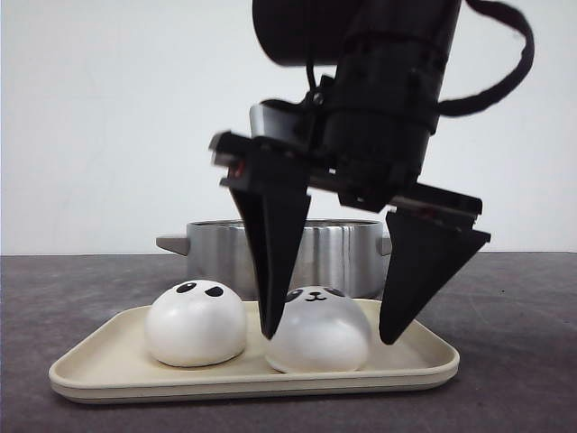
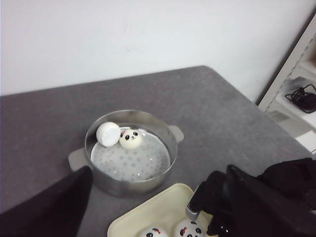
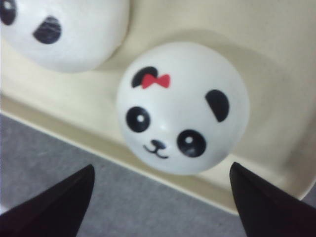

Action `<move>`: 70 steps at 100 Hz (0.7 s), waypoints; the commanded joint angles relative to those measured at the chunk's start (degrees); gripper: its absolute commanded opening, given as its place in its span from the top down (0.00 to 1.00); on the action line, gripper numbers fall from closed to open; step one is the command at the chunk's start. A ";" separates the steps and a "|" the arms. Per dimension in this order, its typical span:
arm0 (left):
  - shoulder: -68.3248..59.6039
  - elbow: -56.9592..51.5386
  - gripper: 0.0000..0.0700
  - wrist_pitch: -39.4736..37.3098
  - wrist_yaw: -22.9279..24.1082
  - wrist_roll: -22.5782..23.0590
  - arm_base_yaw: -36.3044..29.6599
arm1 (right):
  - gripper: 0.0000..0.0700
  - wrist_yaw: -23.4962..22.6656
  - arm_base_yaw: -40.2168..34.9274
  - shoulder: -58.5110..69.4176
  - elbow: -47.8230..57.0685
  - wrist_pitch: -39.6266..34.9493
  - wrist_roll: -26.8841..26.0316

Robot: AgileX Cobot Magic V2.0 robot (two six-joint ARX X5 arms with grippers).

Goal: Steam buns
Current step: 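Lower the right gripper onto the front panda bun nearest it and grasp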

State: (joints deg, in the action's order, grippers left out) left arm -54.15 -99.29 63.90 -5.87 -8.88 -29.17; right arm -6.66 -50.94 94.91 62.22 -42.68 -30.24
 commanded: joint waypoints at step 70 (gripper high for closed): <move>-0.09 -1.27 0.29 -0.44 0.33 0.92 -0.44 | 0.65 5.22 0.09 4.63 0.74 5.99 0.44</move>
State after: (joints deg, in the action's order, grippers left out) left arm -53.87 -99.29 64.07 -5.82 -8.49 -29.17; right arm -1.74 -50.41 97.73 62.22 -36.51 -30.24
